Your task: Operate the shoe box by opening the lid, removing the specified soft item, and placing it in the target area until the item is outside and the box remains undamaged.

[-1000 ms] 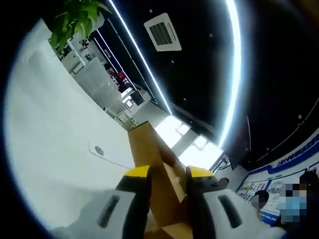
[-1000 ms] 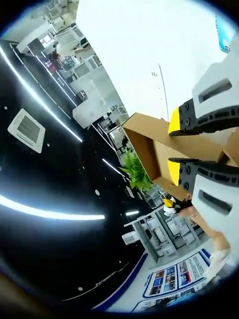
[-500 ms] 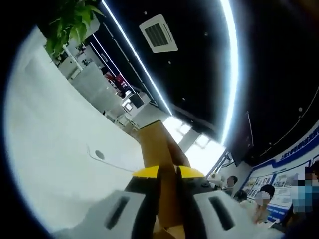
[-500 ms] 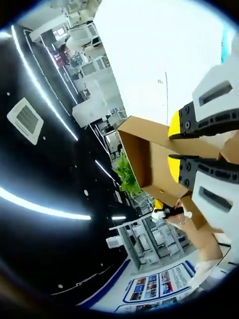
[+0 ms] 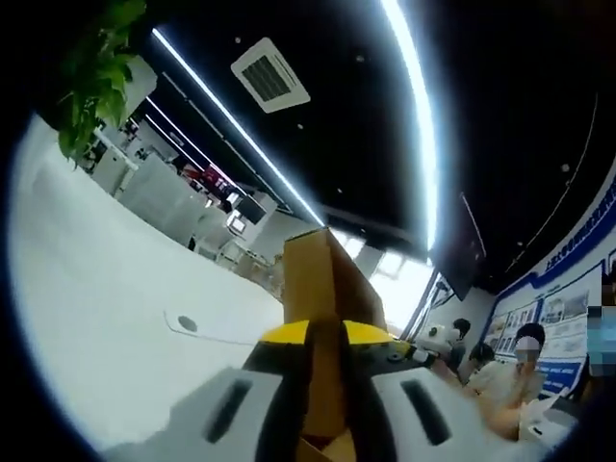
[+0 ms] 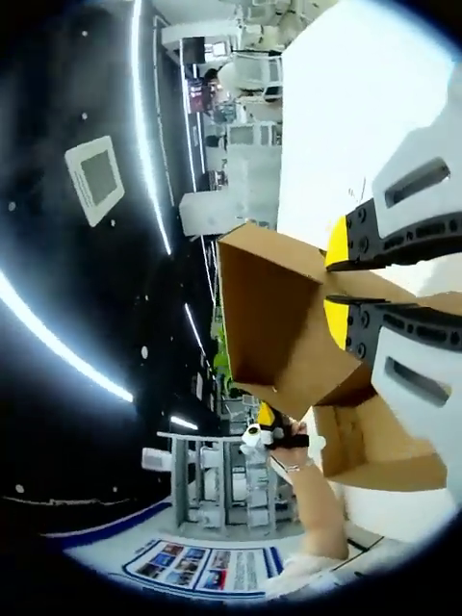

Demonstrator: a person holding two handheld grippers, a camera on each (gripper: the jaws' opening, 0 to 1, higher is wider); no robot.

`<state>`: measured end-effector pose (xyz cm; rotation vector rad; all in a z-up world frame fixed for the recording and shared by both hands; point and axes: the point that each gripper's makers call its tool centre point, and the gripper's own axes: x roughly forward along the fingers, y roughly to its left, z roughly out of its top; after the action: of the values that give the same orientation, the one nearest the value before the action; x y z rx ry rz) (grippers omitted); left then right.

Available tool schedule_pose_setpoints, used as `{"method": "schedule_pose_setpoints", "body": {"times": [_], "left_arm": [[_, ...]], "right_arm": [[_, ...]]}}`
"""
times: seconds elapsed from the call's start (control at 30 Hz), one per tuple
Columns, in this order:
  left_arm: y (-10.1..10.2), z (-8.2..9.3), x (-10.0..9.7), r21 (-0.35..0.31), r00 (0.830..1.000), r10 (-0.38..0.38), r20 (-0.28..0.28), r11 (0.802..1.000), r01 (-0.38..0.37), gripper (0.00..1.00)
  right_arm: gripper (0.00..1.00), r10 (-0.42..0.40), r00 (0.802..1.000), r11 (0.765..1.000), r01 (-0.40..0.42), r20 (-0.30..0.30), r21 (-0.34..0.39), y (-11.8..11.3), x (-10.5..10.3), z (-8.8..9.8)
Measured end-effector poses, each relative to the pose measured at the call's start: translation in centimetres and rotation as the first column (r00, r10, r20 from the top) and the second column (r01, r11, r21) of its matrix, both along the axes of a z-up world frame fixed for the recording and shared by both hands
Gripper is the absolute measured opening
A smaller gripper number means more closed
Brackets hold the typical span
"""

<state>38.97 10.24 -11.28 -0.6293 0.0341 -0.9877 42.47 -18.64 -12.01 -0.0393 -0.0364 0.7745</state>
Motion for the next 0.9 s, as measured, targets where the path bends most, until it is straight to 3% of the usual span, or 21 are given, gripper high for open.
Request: {"method": "schedule_pose_setpoints", "body": {"times": [0.2, 0.4, 0.53, 0.73, 0.9], "left_arm": [[-0.5, 0.2, -1.8, -0.008, 0.999, 0.008, 0.053, 1.0, -0.007, 0.1], [-0.1, 0.4, -3.0, 0.025, 0.989, 0.041, 0.143, 0.999, -0.045, 0.1], [0.2, 0.5, -3.8, 0.033, 0.98, 0.051, 0.194, 0.998, -0.059, 0.1], [0.6, 0.3, -4.4, 0.057, 0.968, 0.06, 0.242, 0.995, -0.076, 0.1], [0.8, 0.3, -4.9, 0.038, 0.963, 0.072, 0.261, 0.996, -0.085, 0.1]], "right_arm": [[0.09, -0.063, 0.984, 0.99, 0.083, 0.167, -0.113, 1.1, -1.8, -0.1], [0.09, -0.101, 0.938, 0.956, 0.183, 0.331, -0.227, 1.4, -3.4, -0.3], [0.09, -0.133, 0.909, 0.939, 0.243, 0.395, -0.244, 1.2, -4.1, -0.4], [0.09, -0.157, 0.849, 0.876, 0.356, 0.505, -0.326, 1.2, -4.8, -0.8], [0.09, -0.187, 0.825, 0.879, 0.383, 0.533, -0.283, 0.9, -5.5, -1.0]]}}
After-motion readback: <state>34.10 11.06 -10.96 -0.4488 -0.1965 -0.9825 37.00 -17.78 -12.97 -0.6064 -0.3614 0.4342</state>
